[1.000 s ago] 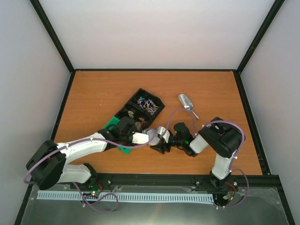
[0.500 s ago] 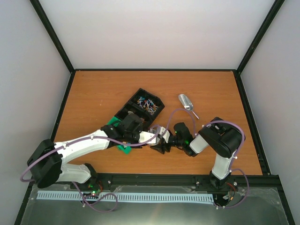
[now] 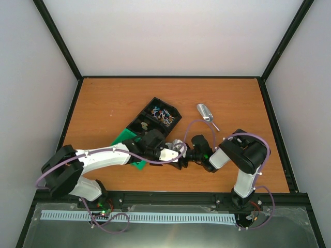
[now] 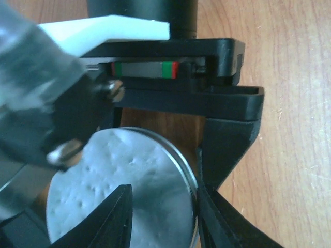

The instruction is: Pack the candies

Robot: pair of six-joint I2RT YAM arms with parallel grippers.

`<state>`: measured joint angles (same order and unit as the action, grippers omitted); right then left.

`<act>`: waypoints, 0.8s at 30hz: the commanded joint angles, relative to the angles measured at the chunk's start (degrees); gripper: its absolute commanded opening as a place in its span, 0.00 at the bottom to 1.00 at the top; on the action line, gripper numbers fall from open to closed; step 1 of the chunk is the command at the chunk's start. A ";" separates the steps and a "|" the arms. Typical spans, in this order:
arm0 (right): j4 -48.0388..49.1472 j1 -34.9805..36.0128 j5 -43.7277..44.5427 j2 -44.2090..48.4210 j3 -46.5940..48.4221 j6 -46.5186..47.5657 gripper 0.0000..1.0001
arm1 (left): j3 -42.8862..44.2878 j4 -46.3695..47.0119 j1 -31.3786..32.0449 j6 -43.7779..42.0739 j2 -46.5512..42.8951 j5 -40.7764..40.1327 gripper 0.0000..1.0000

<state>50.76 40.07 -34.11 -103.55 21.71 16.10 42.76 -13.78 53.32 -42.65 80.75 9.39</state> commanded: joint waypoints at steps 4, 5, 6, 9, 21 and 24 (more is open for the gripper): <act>-1.76 0.76 -0.51 -1.22 0.08 1.30 0.42 | -1.65 3.90 0.47 -1.56 1.16 -3.28 0.27; -1.74 0.71 -0.61 -1.22 0.08 1.32 0.42 | -2.36 4.08 0.43 -1.78 0.70 -3.91 0.24; -1.72 0.71 -0.72 -1.24 0.07 1.37 0.42 | -3.38 4.29 0.40 -1.93 0.25 -4.51 0.22; -1.71 0.74 -0.83 -1.44 0.16 1.46 0.42 | -5.50 5.03 0.08 -2.31 -1.21 -5.30 0.17; -2.06 0.74 -1.19 -1.47 0.16 1.70 0.41 | -10.28 4.81 -5.48 -5.67 -5.32 -6.90 0.12; -2.07 0.71 -1.26 -1.48 0.17 1.78 0.41 | -11.30 3.86 -7.12 -6.50 -7.16 -6.43 0.12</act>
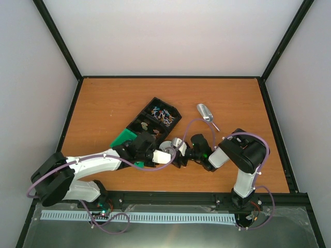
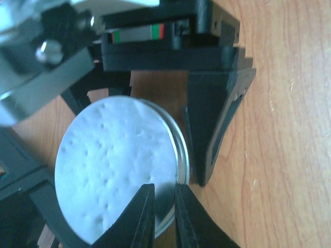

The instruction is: Pack the candies

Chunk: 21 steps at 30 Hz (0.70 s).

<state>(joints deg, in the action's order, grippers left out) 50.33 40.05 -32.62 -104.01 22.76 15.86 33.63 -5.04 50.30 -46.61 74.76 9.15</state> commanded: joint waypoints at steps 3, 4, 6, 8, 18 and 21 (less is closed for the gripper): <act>-1.71 0.72 -2.74 -1.02 -0.90 2.06 0.41 | -3.17 -5.31 -4.95 -3.68 -2.69 -6.79 0.12; -1.75 0.70 -2.79 -1.02 -0.94 2.04 0.41 | -3.34 -5.45 -5.26 -3.99 -3.14 -6.92 0.12; -1.84 0.75 -2.76 -1.00 -0.86 2.07 0.41 | -3.52 -5.95 -6.24 -4.01 -3.92 -6.78 0.12; -1.96 0.78 -2.77 -1.02 -0.80 2.00 0.41 | -3.49 -6.39 -7.01 -3.81 -4.37 -6.61 0.12; -2.47 0.74 -2.19 -1.43 -0.33 1.59 0.40 | 6.99 -19.65 -6.86 3.86 -7.65 5.67 0.23; -2.60 0.73 -2.10 -1.46 -0.26 1.54 0.41 | 9.96 -20.98 -4.59 5.59 -6.89 8.47 0.27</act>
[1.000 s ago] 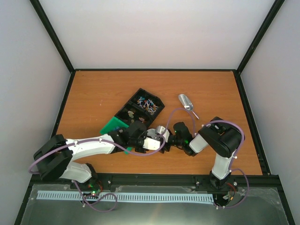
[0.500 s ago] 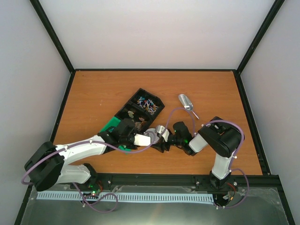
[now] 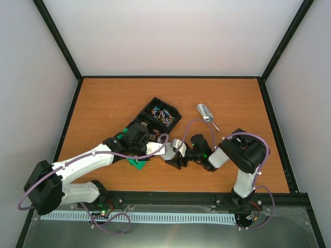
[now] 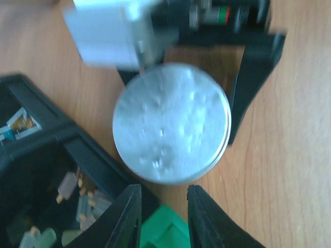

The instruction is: Pack the candies

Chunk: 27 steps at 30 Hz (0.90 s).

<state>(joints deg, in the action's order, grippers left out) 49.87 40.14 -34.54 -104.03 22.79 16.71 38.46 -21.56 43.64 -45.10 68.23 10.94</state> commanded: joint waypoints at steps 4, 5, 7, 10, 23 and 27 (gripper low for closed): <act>-2.27 0.66 -0.09 -1.52 -0.14 0.59 0.40 | 5.38 -1.41 6.88 3.91 1.43 3.62 0.32; -2.31 0.64 -0.09 -1.53 -0.18 0.56 0.40 | 5.16 -0.21 7.71 3.53 2.06 2.60 0.36; -2.32 0.64 -0.11 -1.44 -0.11 0.60 0.40 | 4.81 2.01 8.47 2.75 3.36 1.12 0.40; -2.32 0.64 -0.14 -1.44 -0.13 0.64 0.40 | 4.37 5.83 8.83 2.43 5.20 -0.92 0.42; -2.65 0.64 -0.63 -1.53 -0.02 0.63 0.40 | -0.35 16.18 11.63 -1.09 10.57 -9.01 0.34; -2.93 0.72 -1.18 -1.45 -0.02 0.93 0.39 | -2.10 16.65 11.46 -0.73 10.35 -11.85 0.23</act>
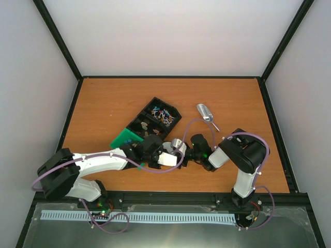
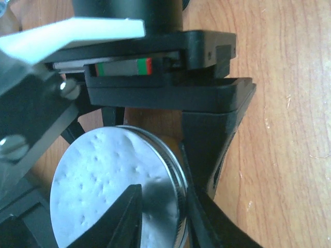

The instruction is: Pack the candies

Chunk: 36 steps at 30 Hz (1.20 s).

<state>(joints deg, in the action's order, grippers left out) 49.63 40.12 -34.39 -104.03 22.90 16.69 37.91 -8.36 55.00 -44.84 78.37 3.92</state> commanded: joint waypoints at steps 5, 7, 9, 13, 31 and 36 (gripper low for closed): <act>-2.74 0.75 -1.75 -1.53 -0.23 1.17 0.38 | -4.28 4.18 -0.69 -0.92 -1.50 -5.57 0.16; -2.86 0.75 -1.88 -1.53 -0.22 1.31 0.37 | -5.01 4.06 -1.40 -1.19 -2.07 -5.68 0.15; -2.99 0.82 -2.04 -1.53 -0.15 1.45 0.37 | -5.57 3.82 -2.24 -1.58 -2.61 -5.50 0.14; -3.29 0.93 -2.21 -1.53 -0.13 1.75 0.36 | -6.24 3.44 -4.16 -2.56 -3.36 -5.25 0.13; -3.55 1.02 -1.08 -1.52 0.09 1.11 0.35 | -5.30 -2.20 -10.62 -1.29 -7.96 0.18 0.14; -3.12 0.93 0.39 -1.88 0.30 -0.95 0.35 | -1.89 -5.59 -10.62 6.57 -8.82 7.53 0.55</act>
<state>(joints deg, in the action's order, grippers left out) 48.80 40.27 -33.67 -104.36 23.97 16.51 32.32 -10.74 44.56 -44.73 70.85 6.59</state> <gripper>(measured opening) 0.821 0.395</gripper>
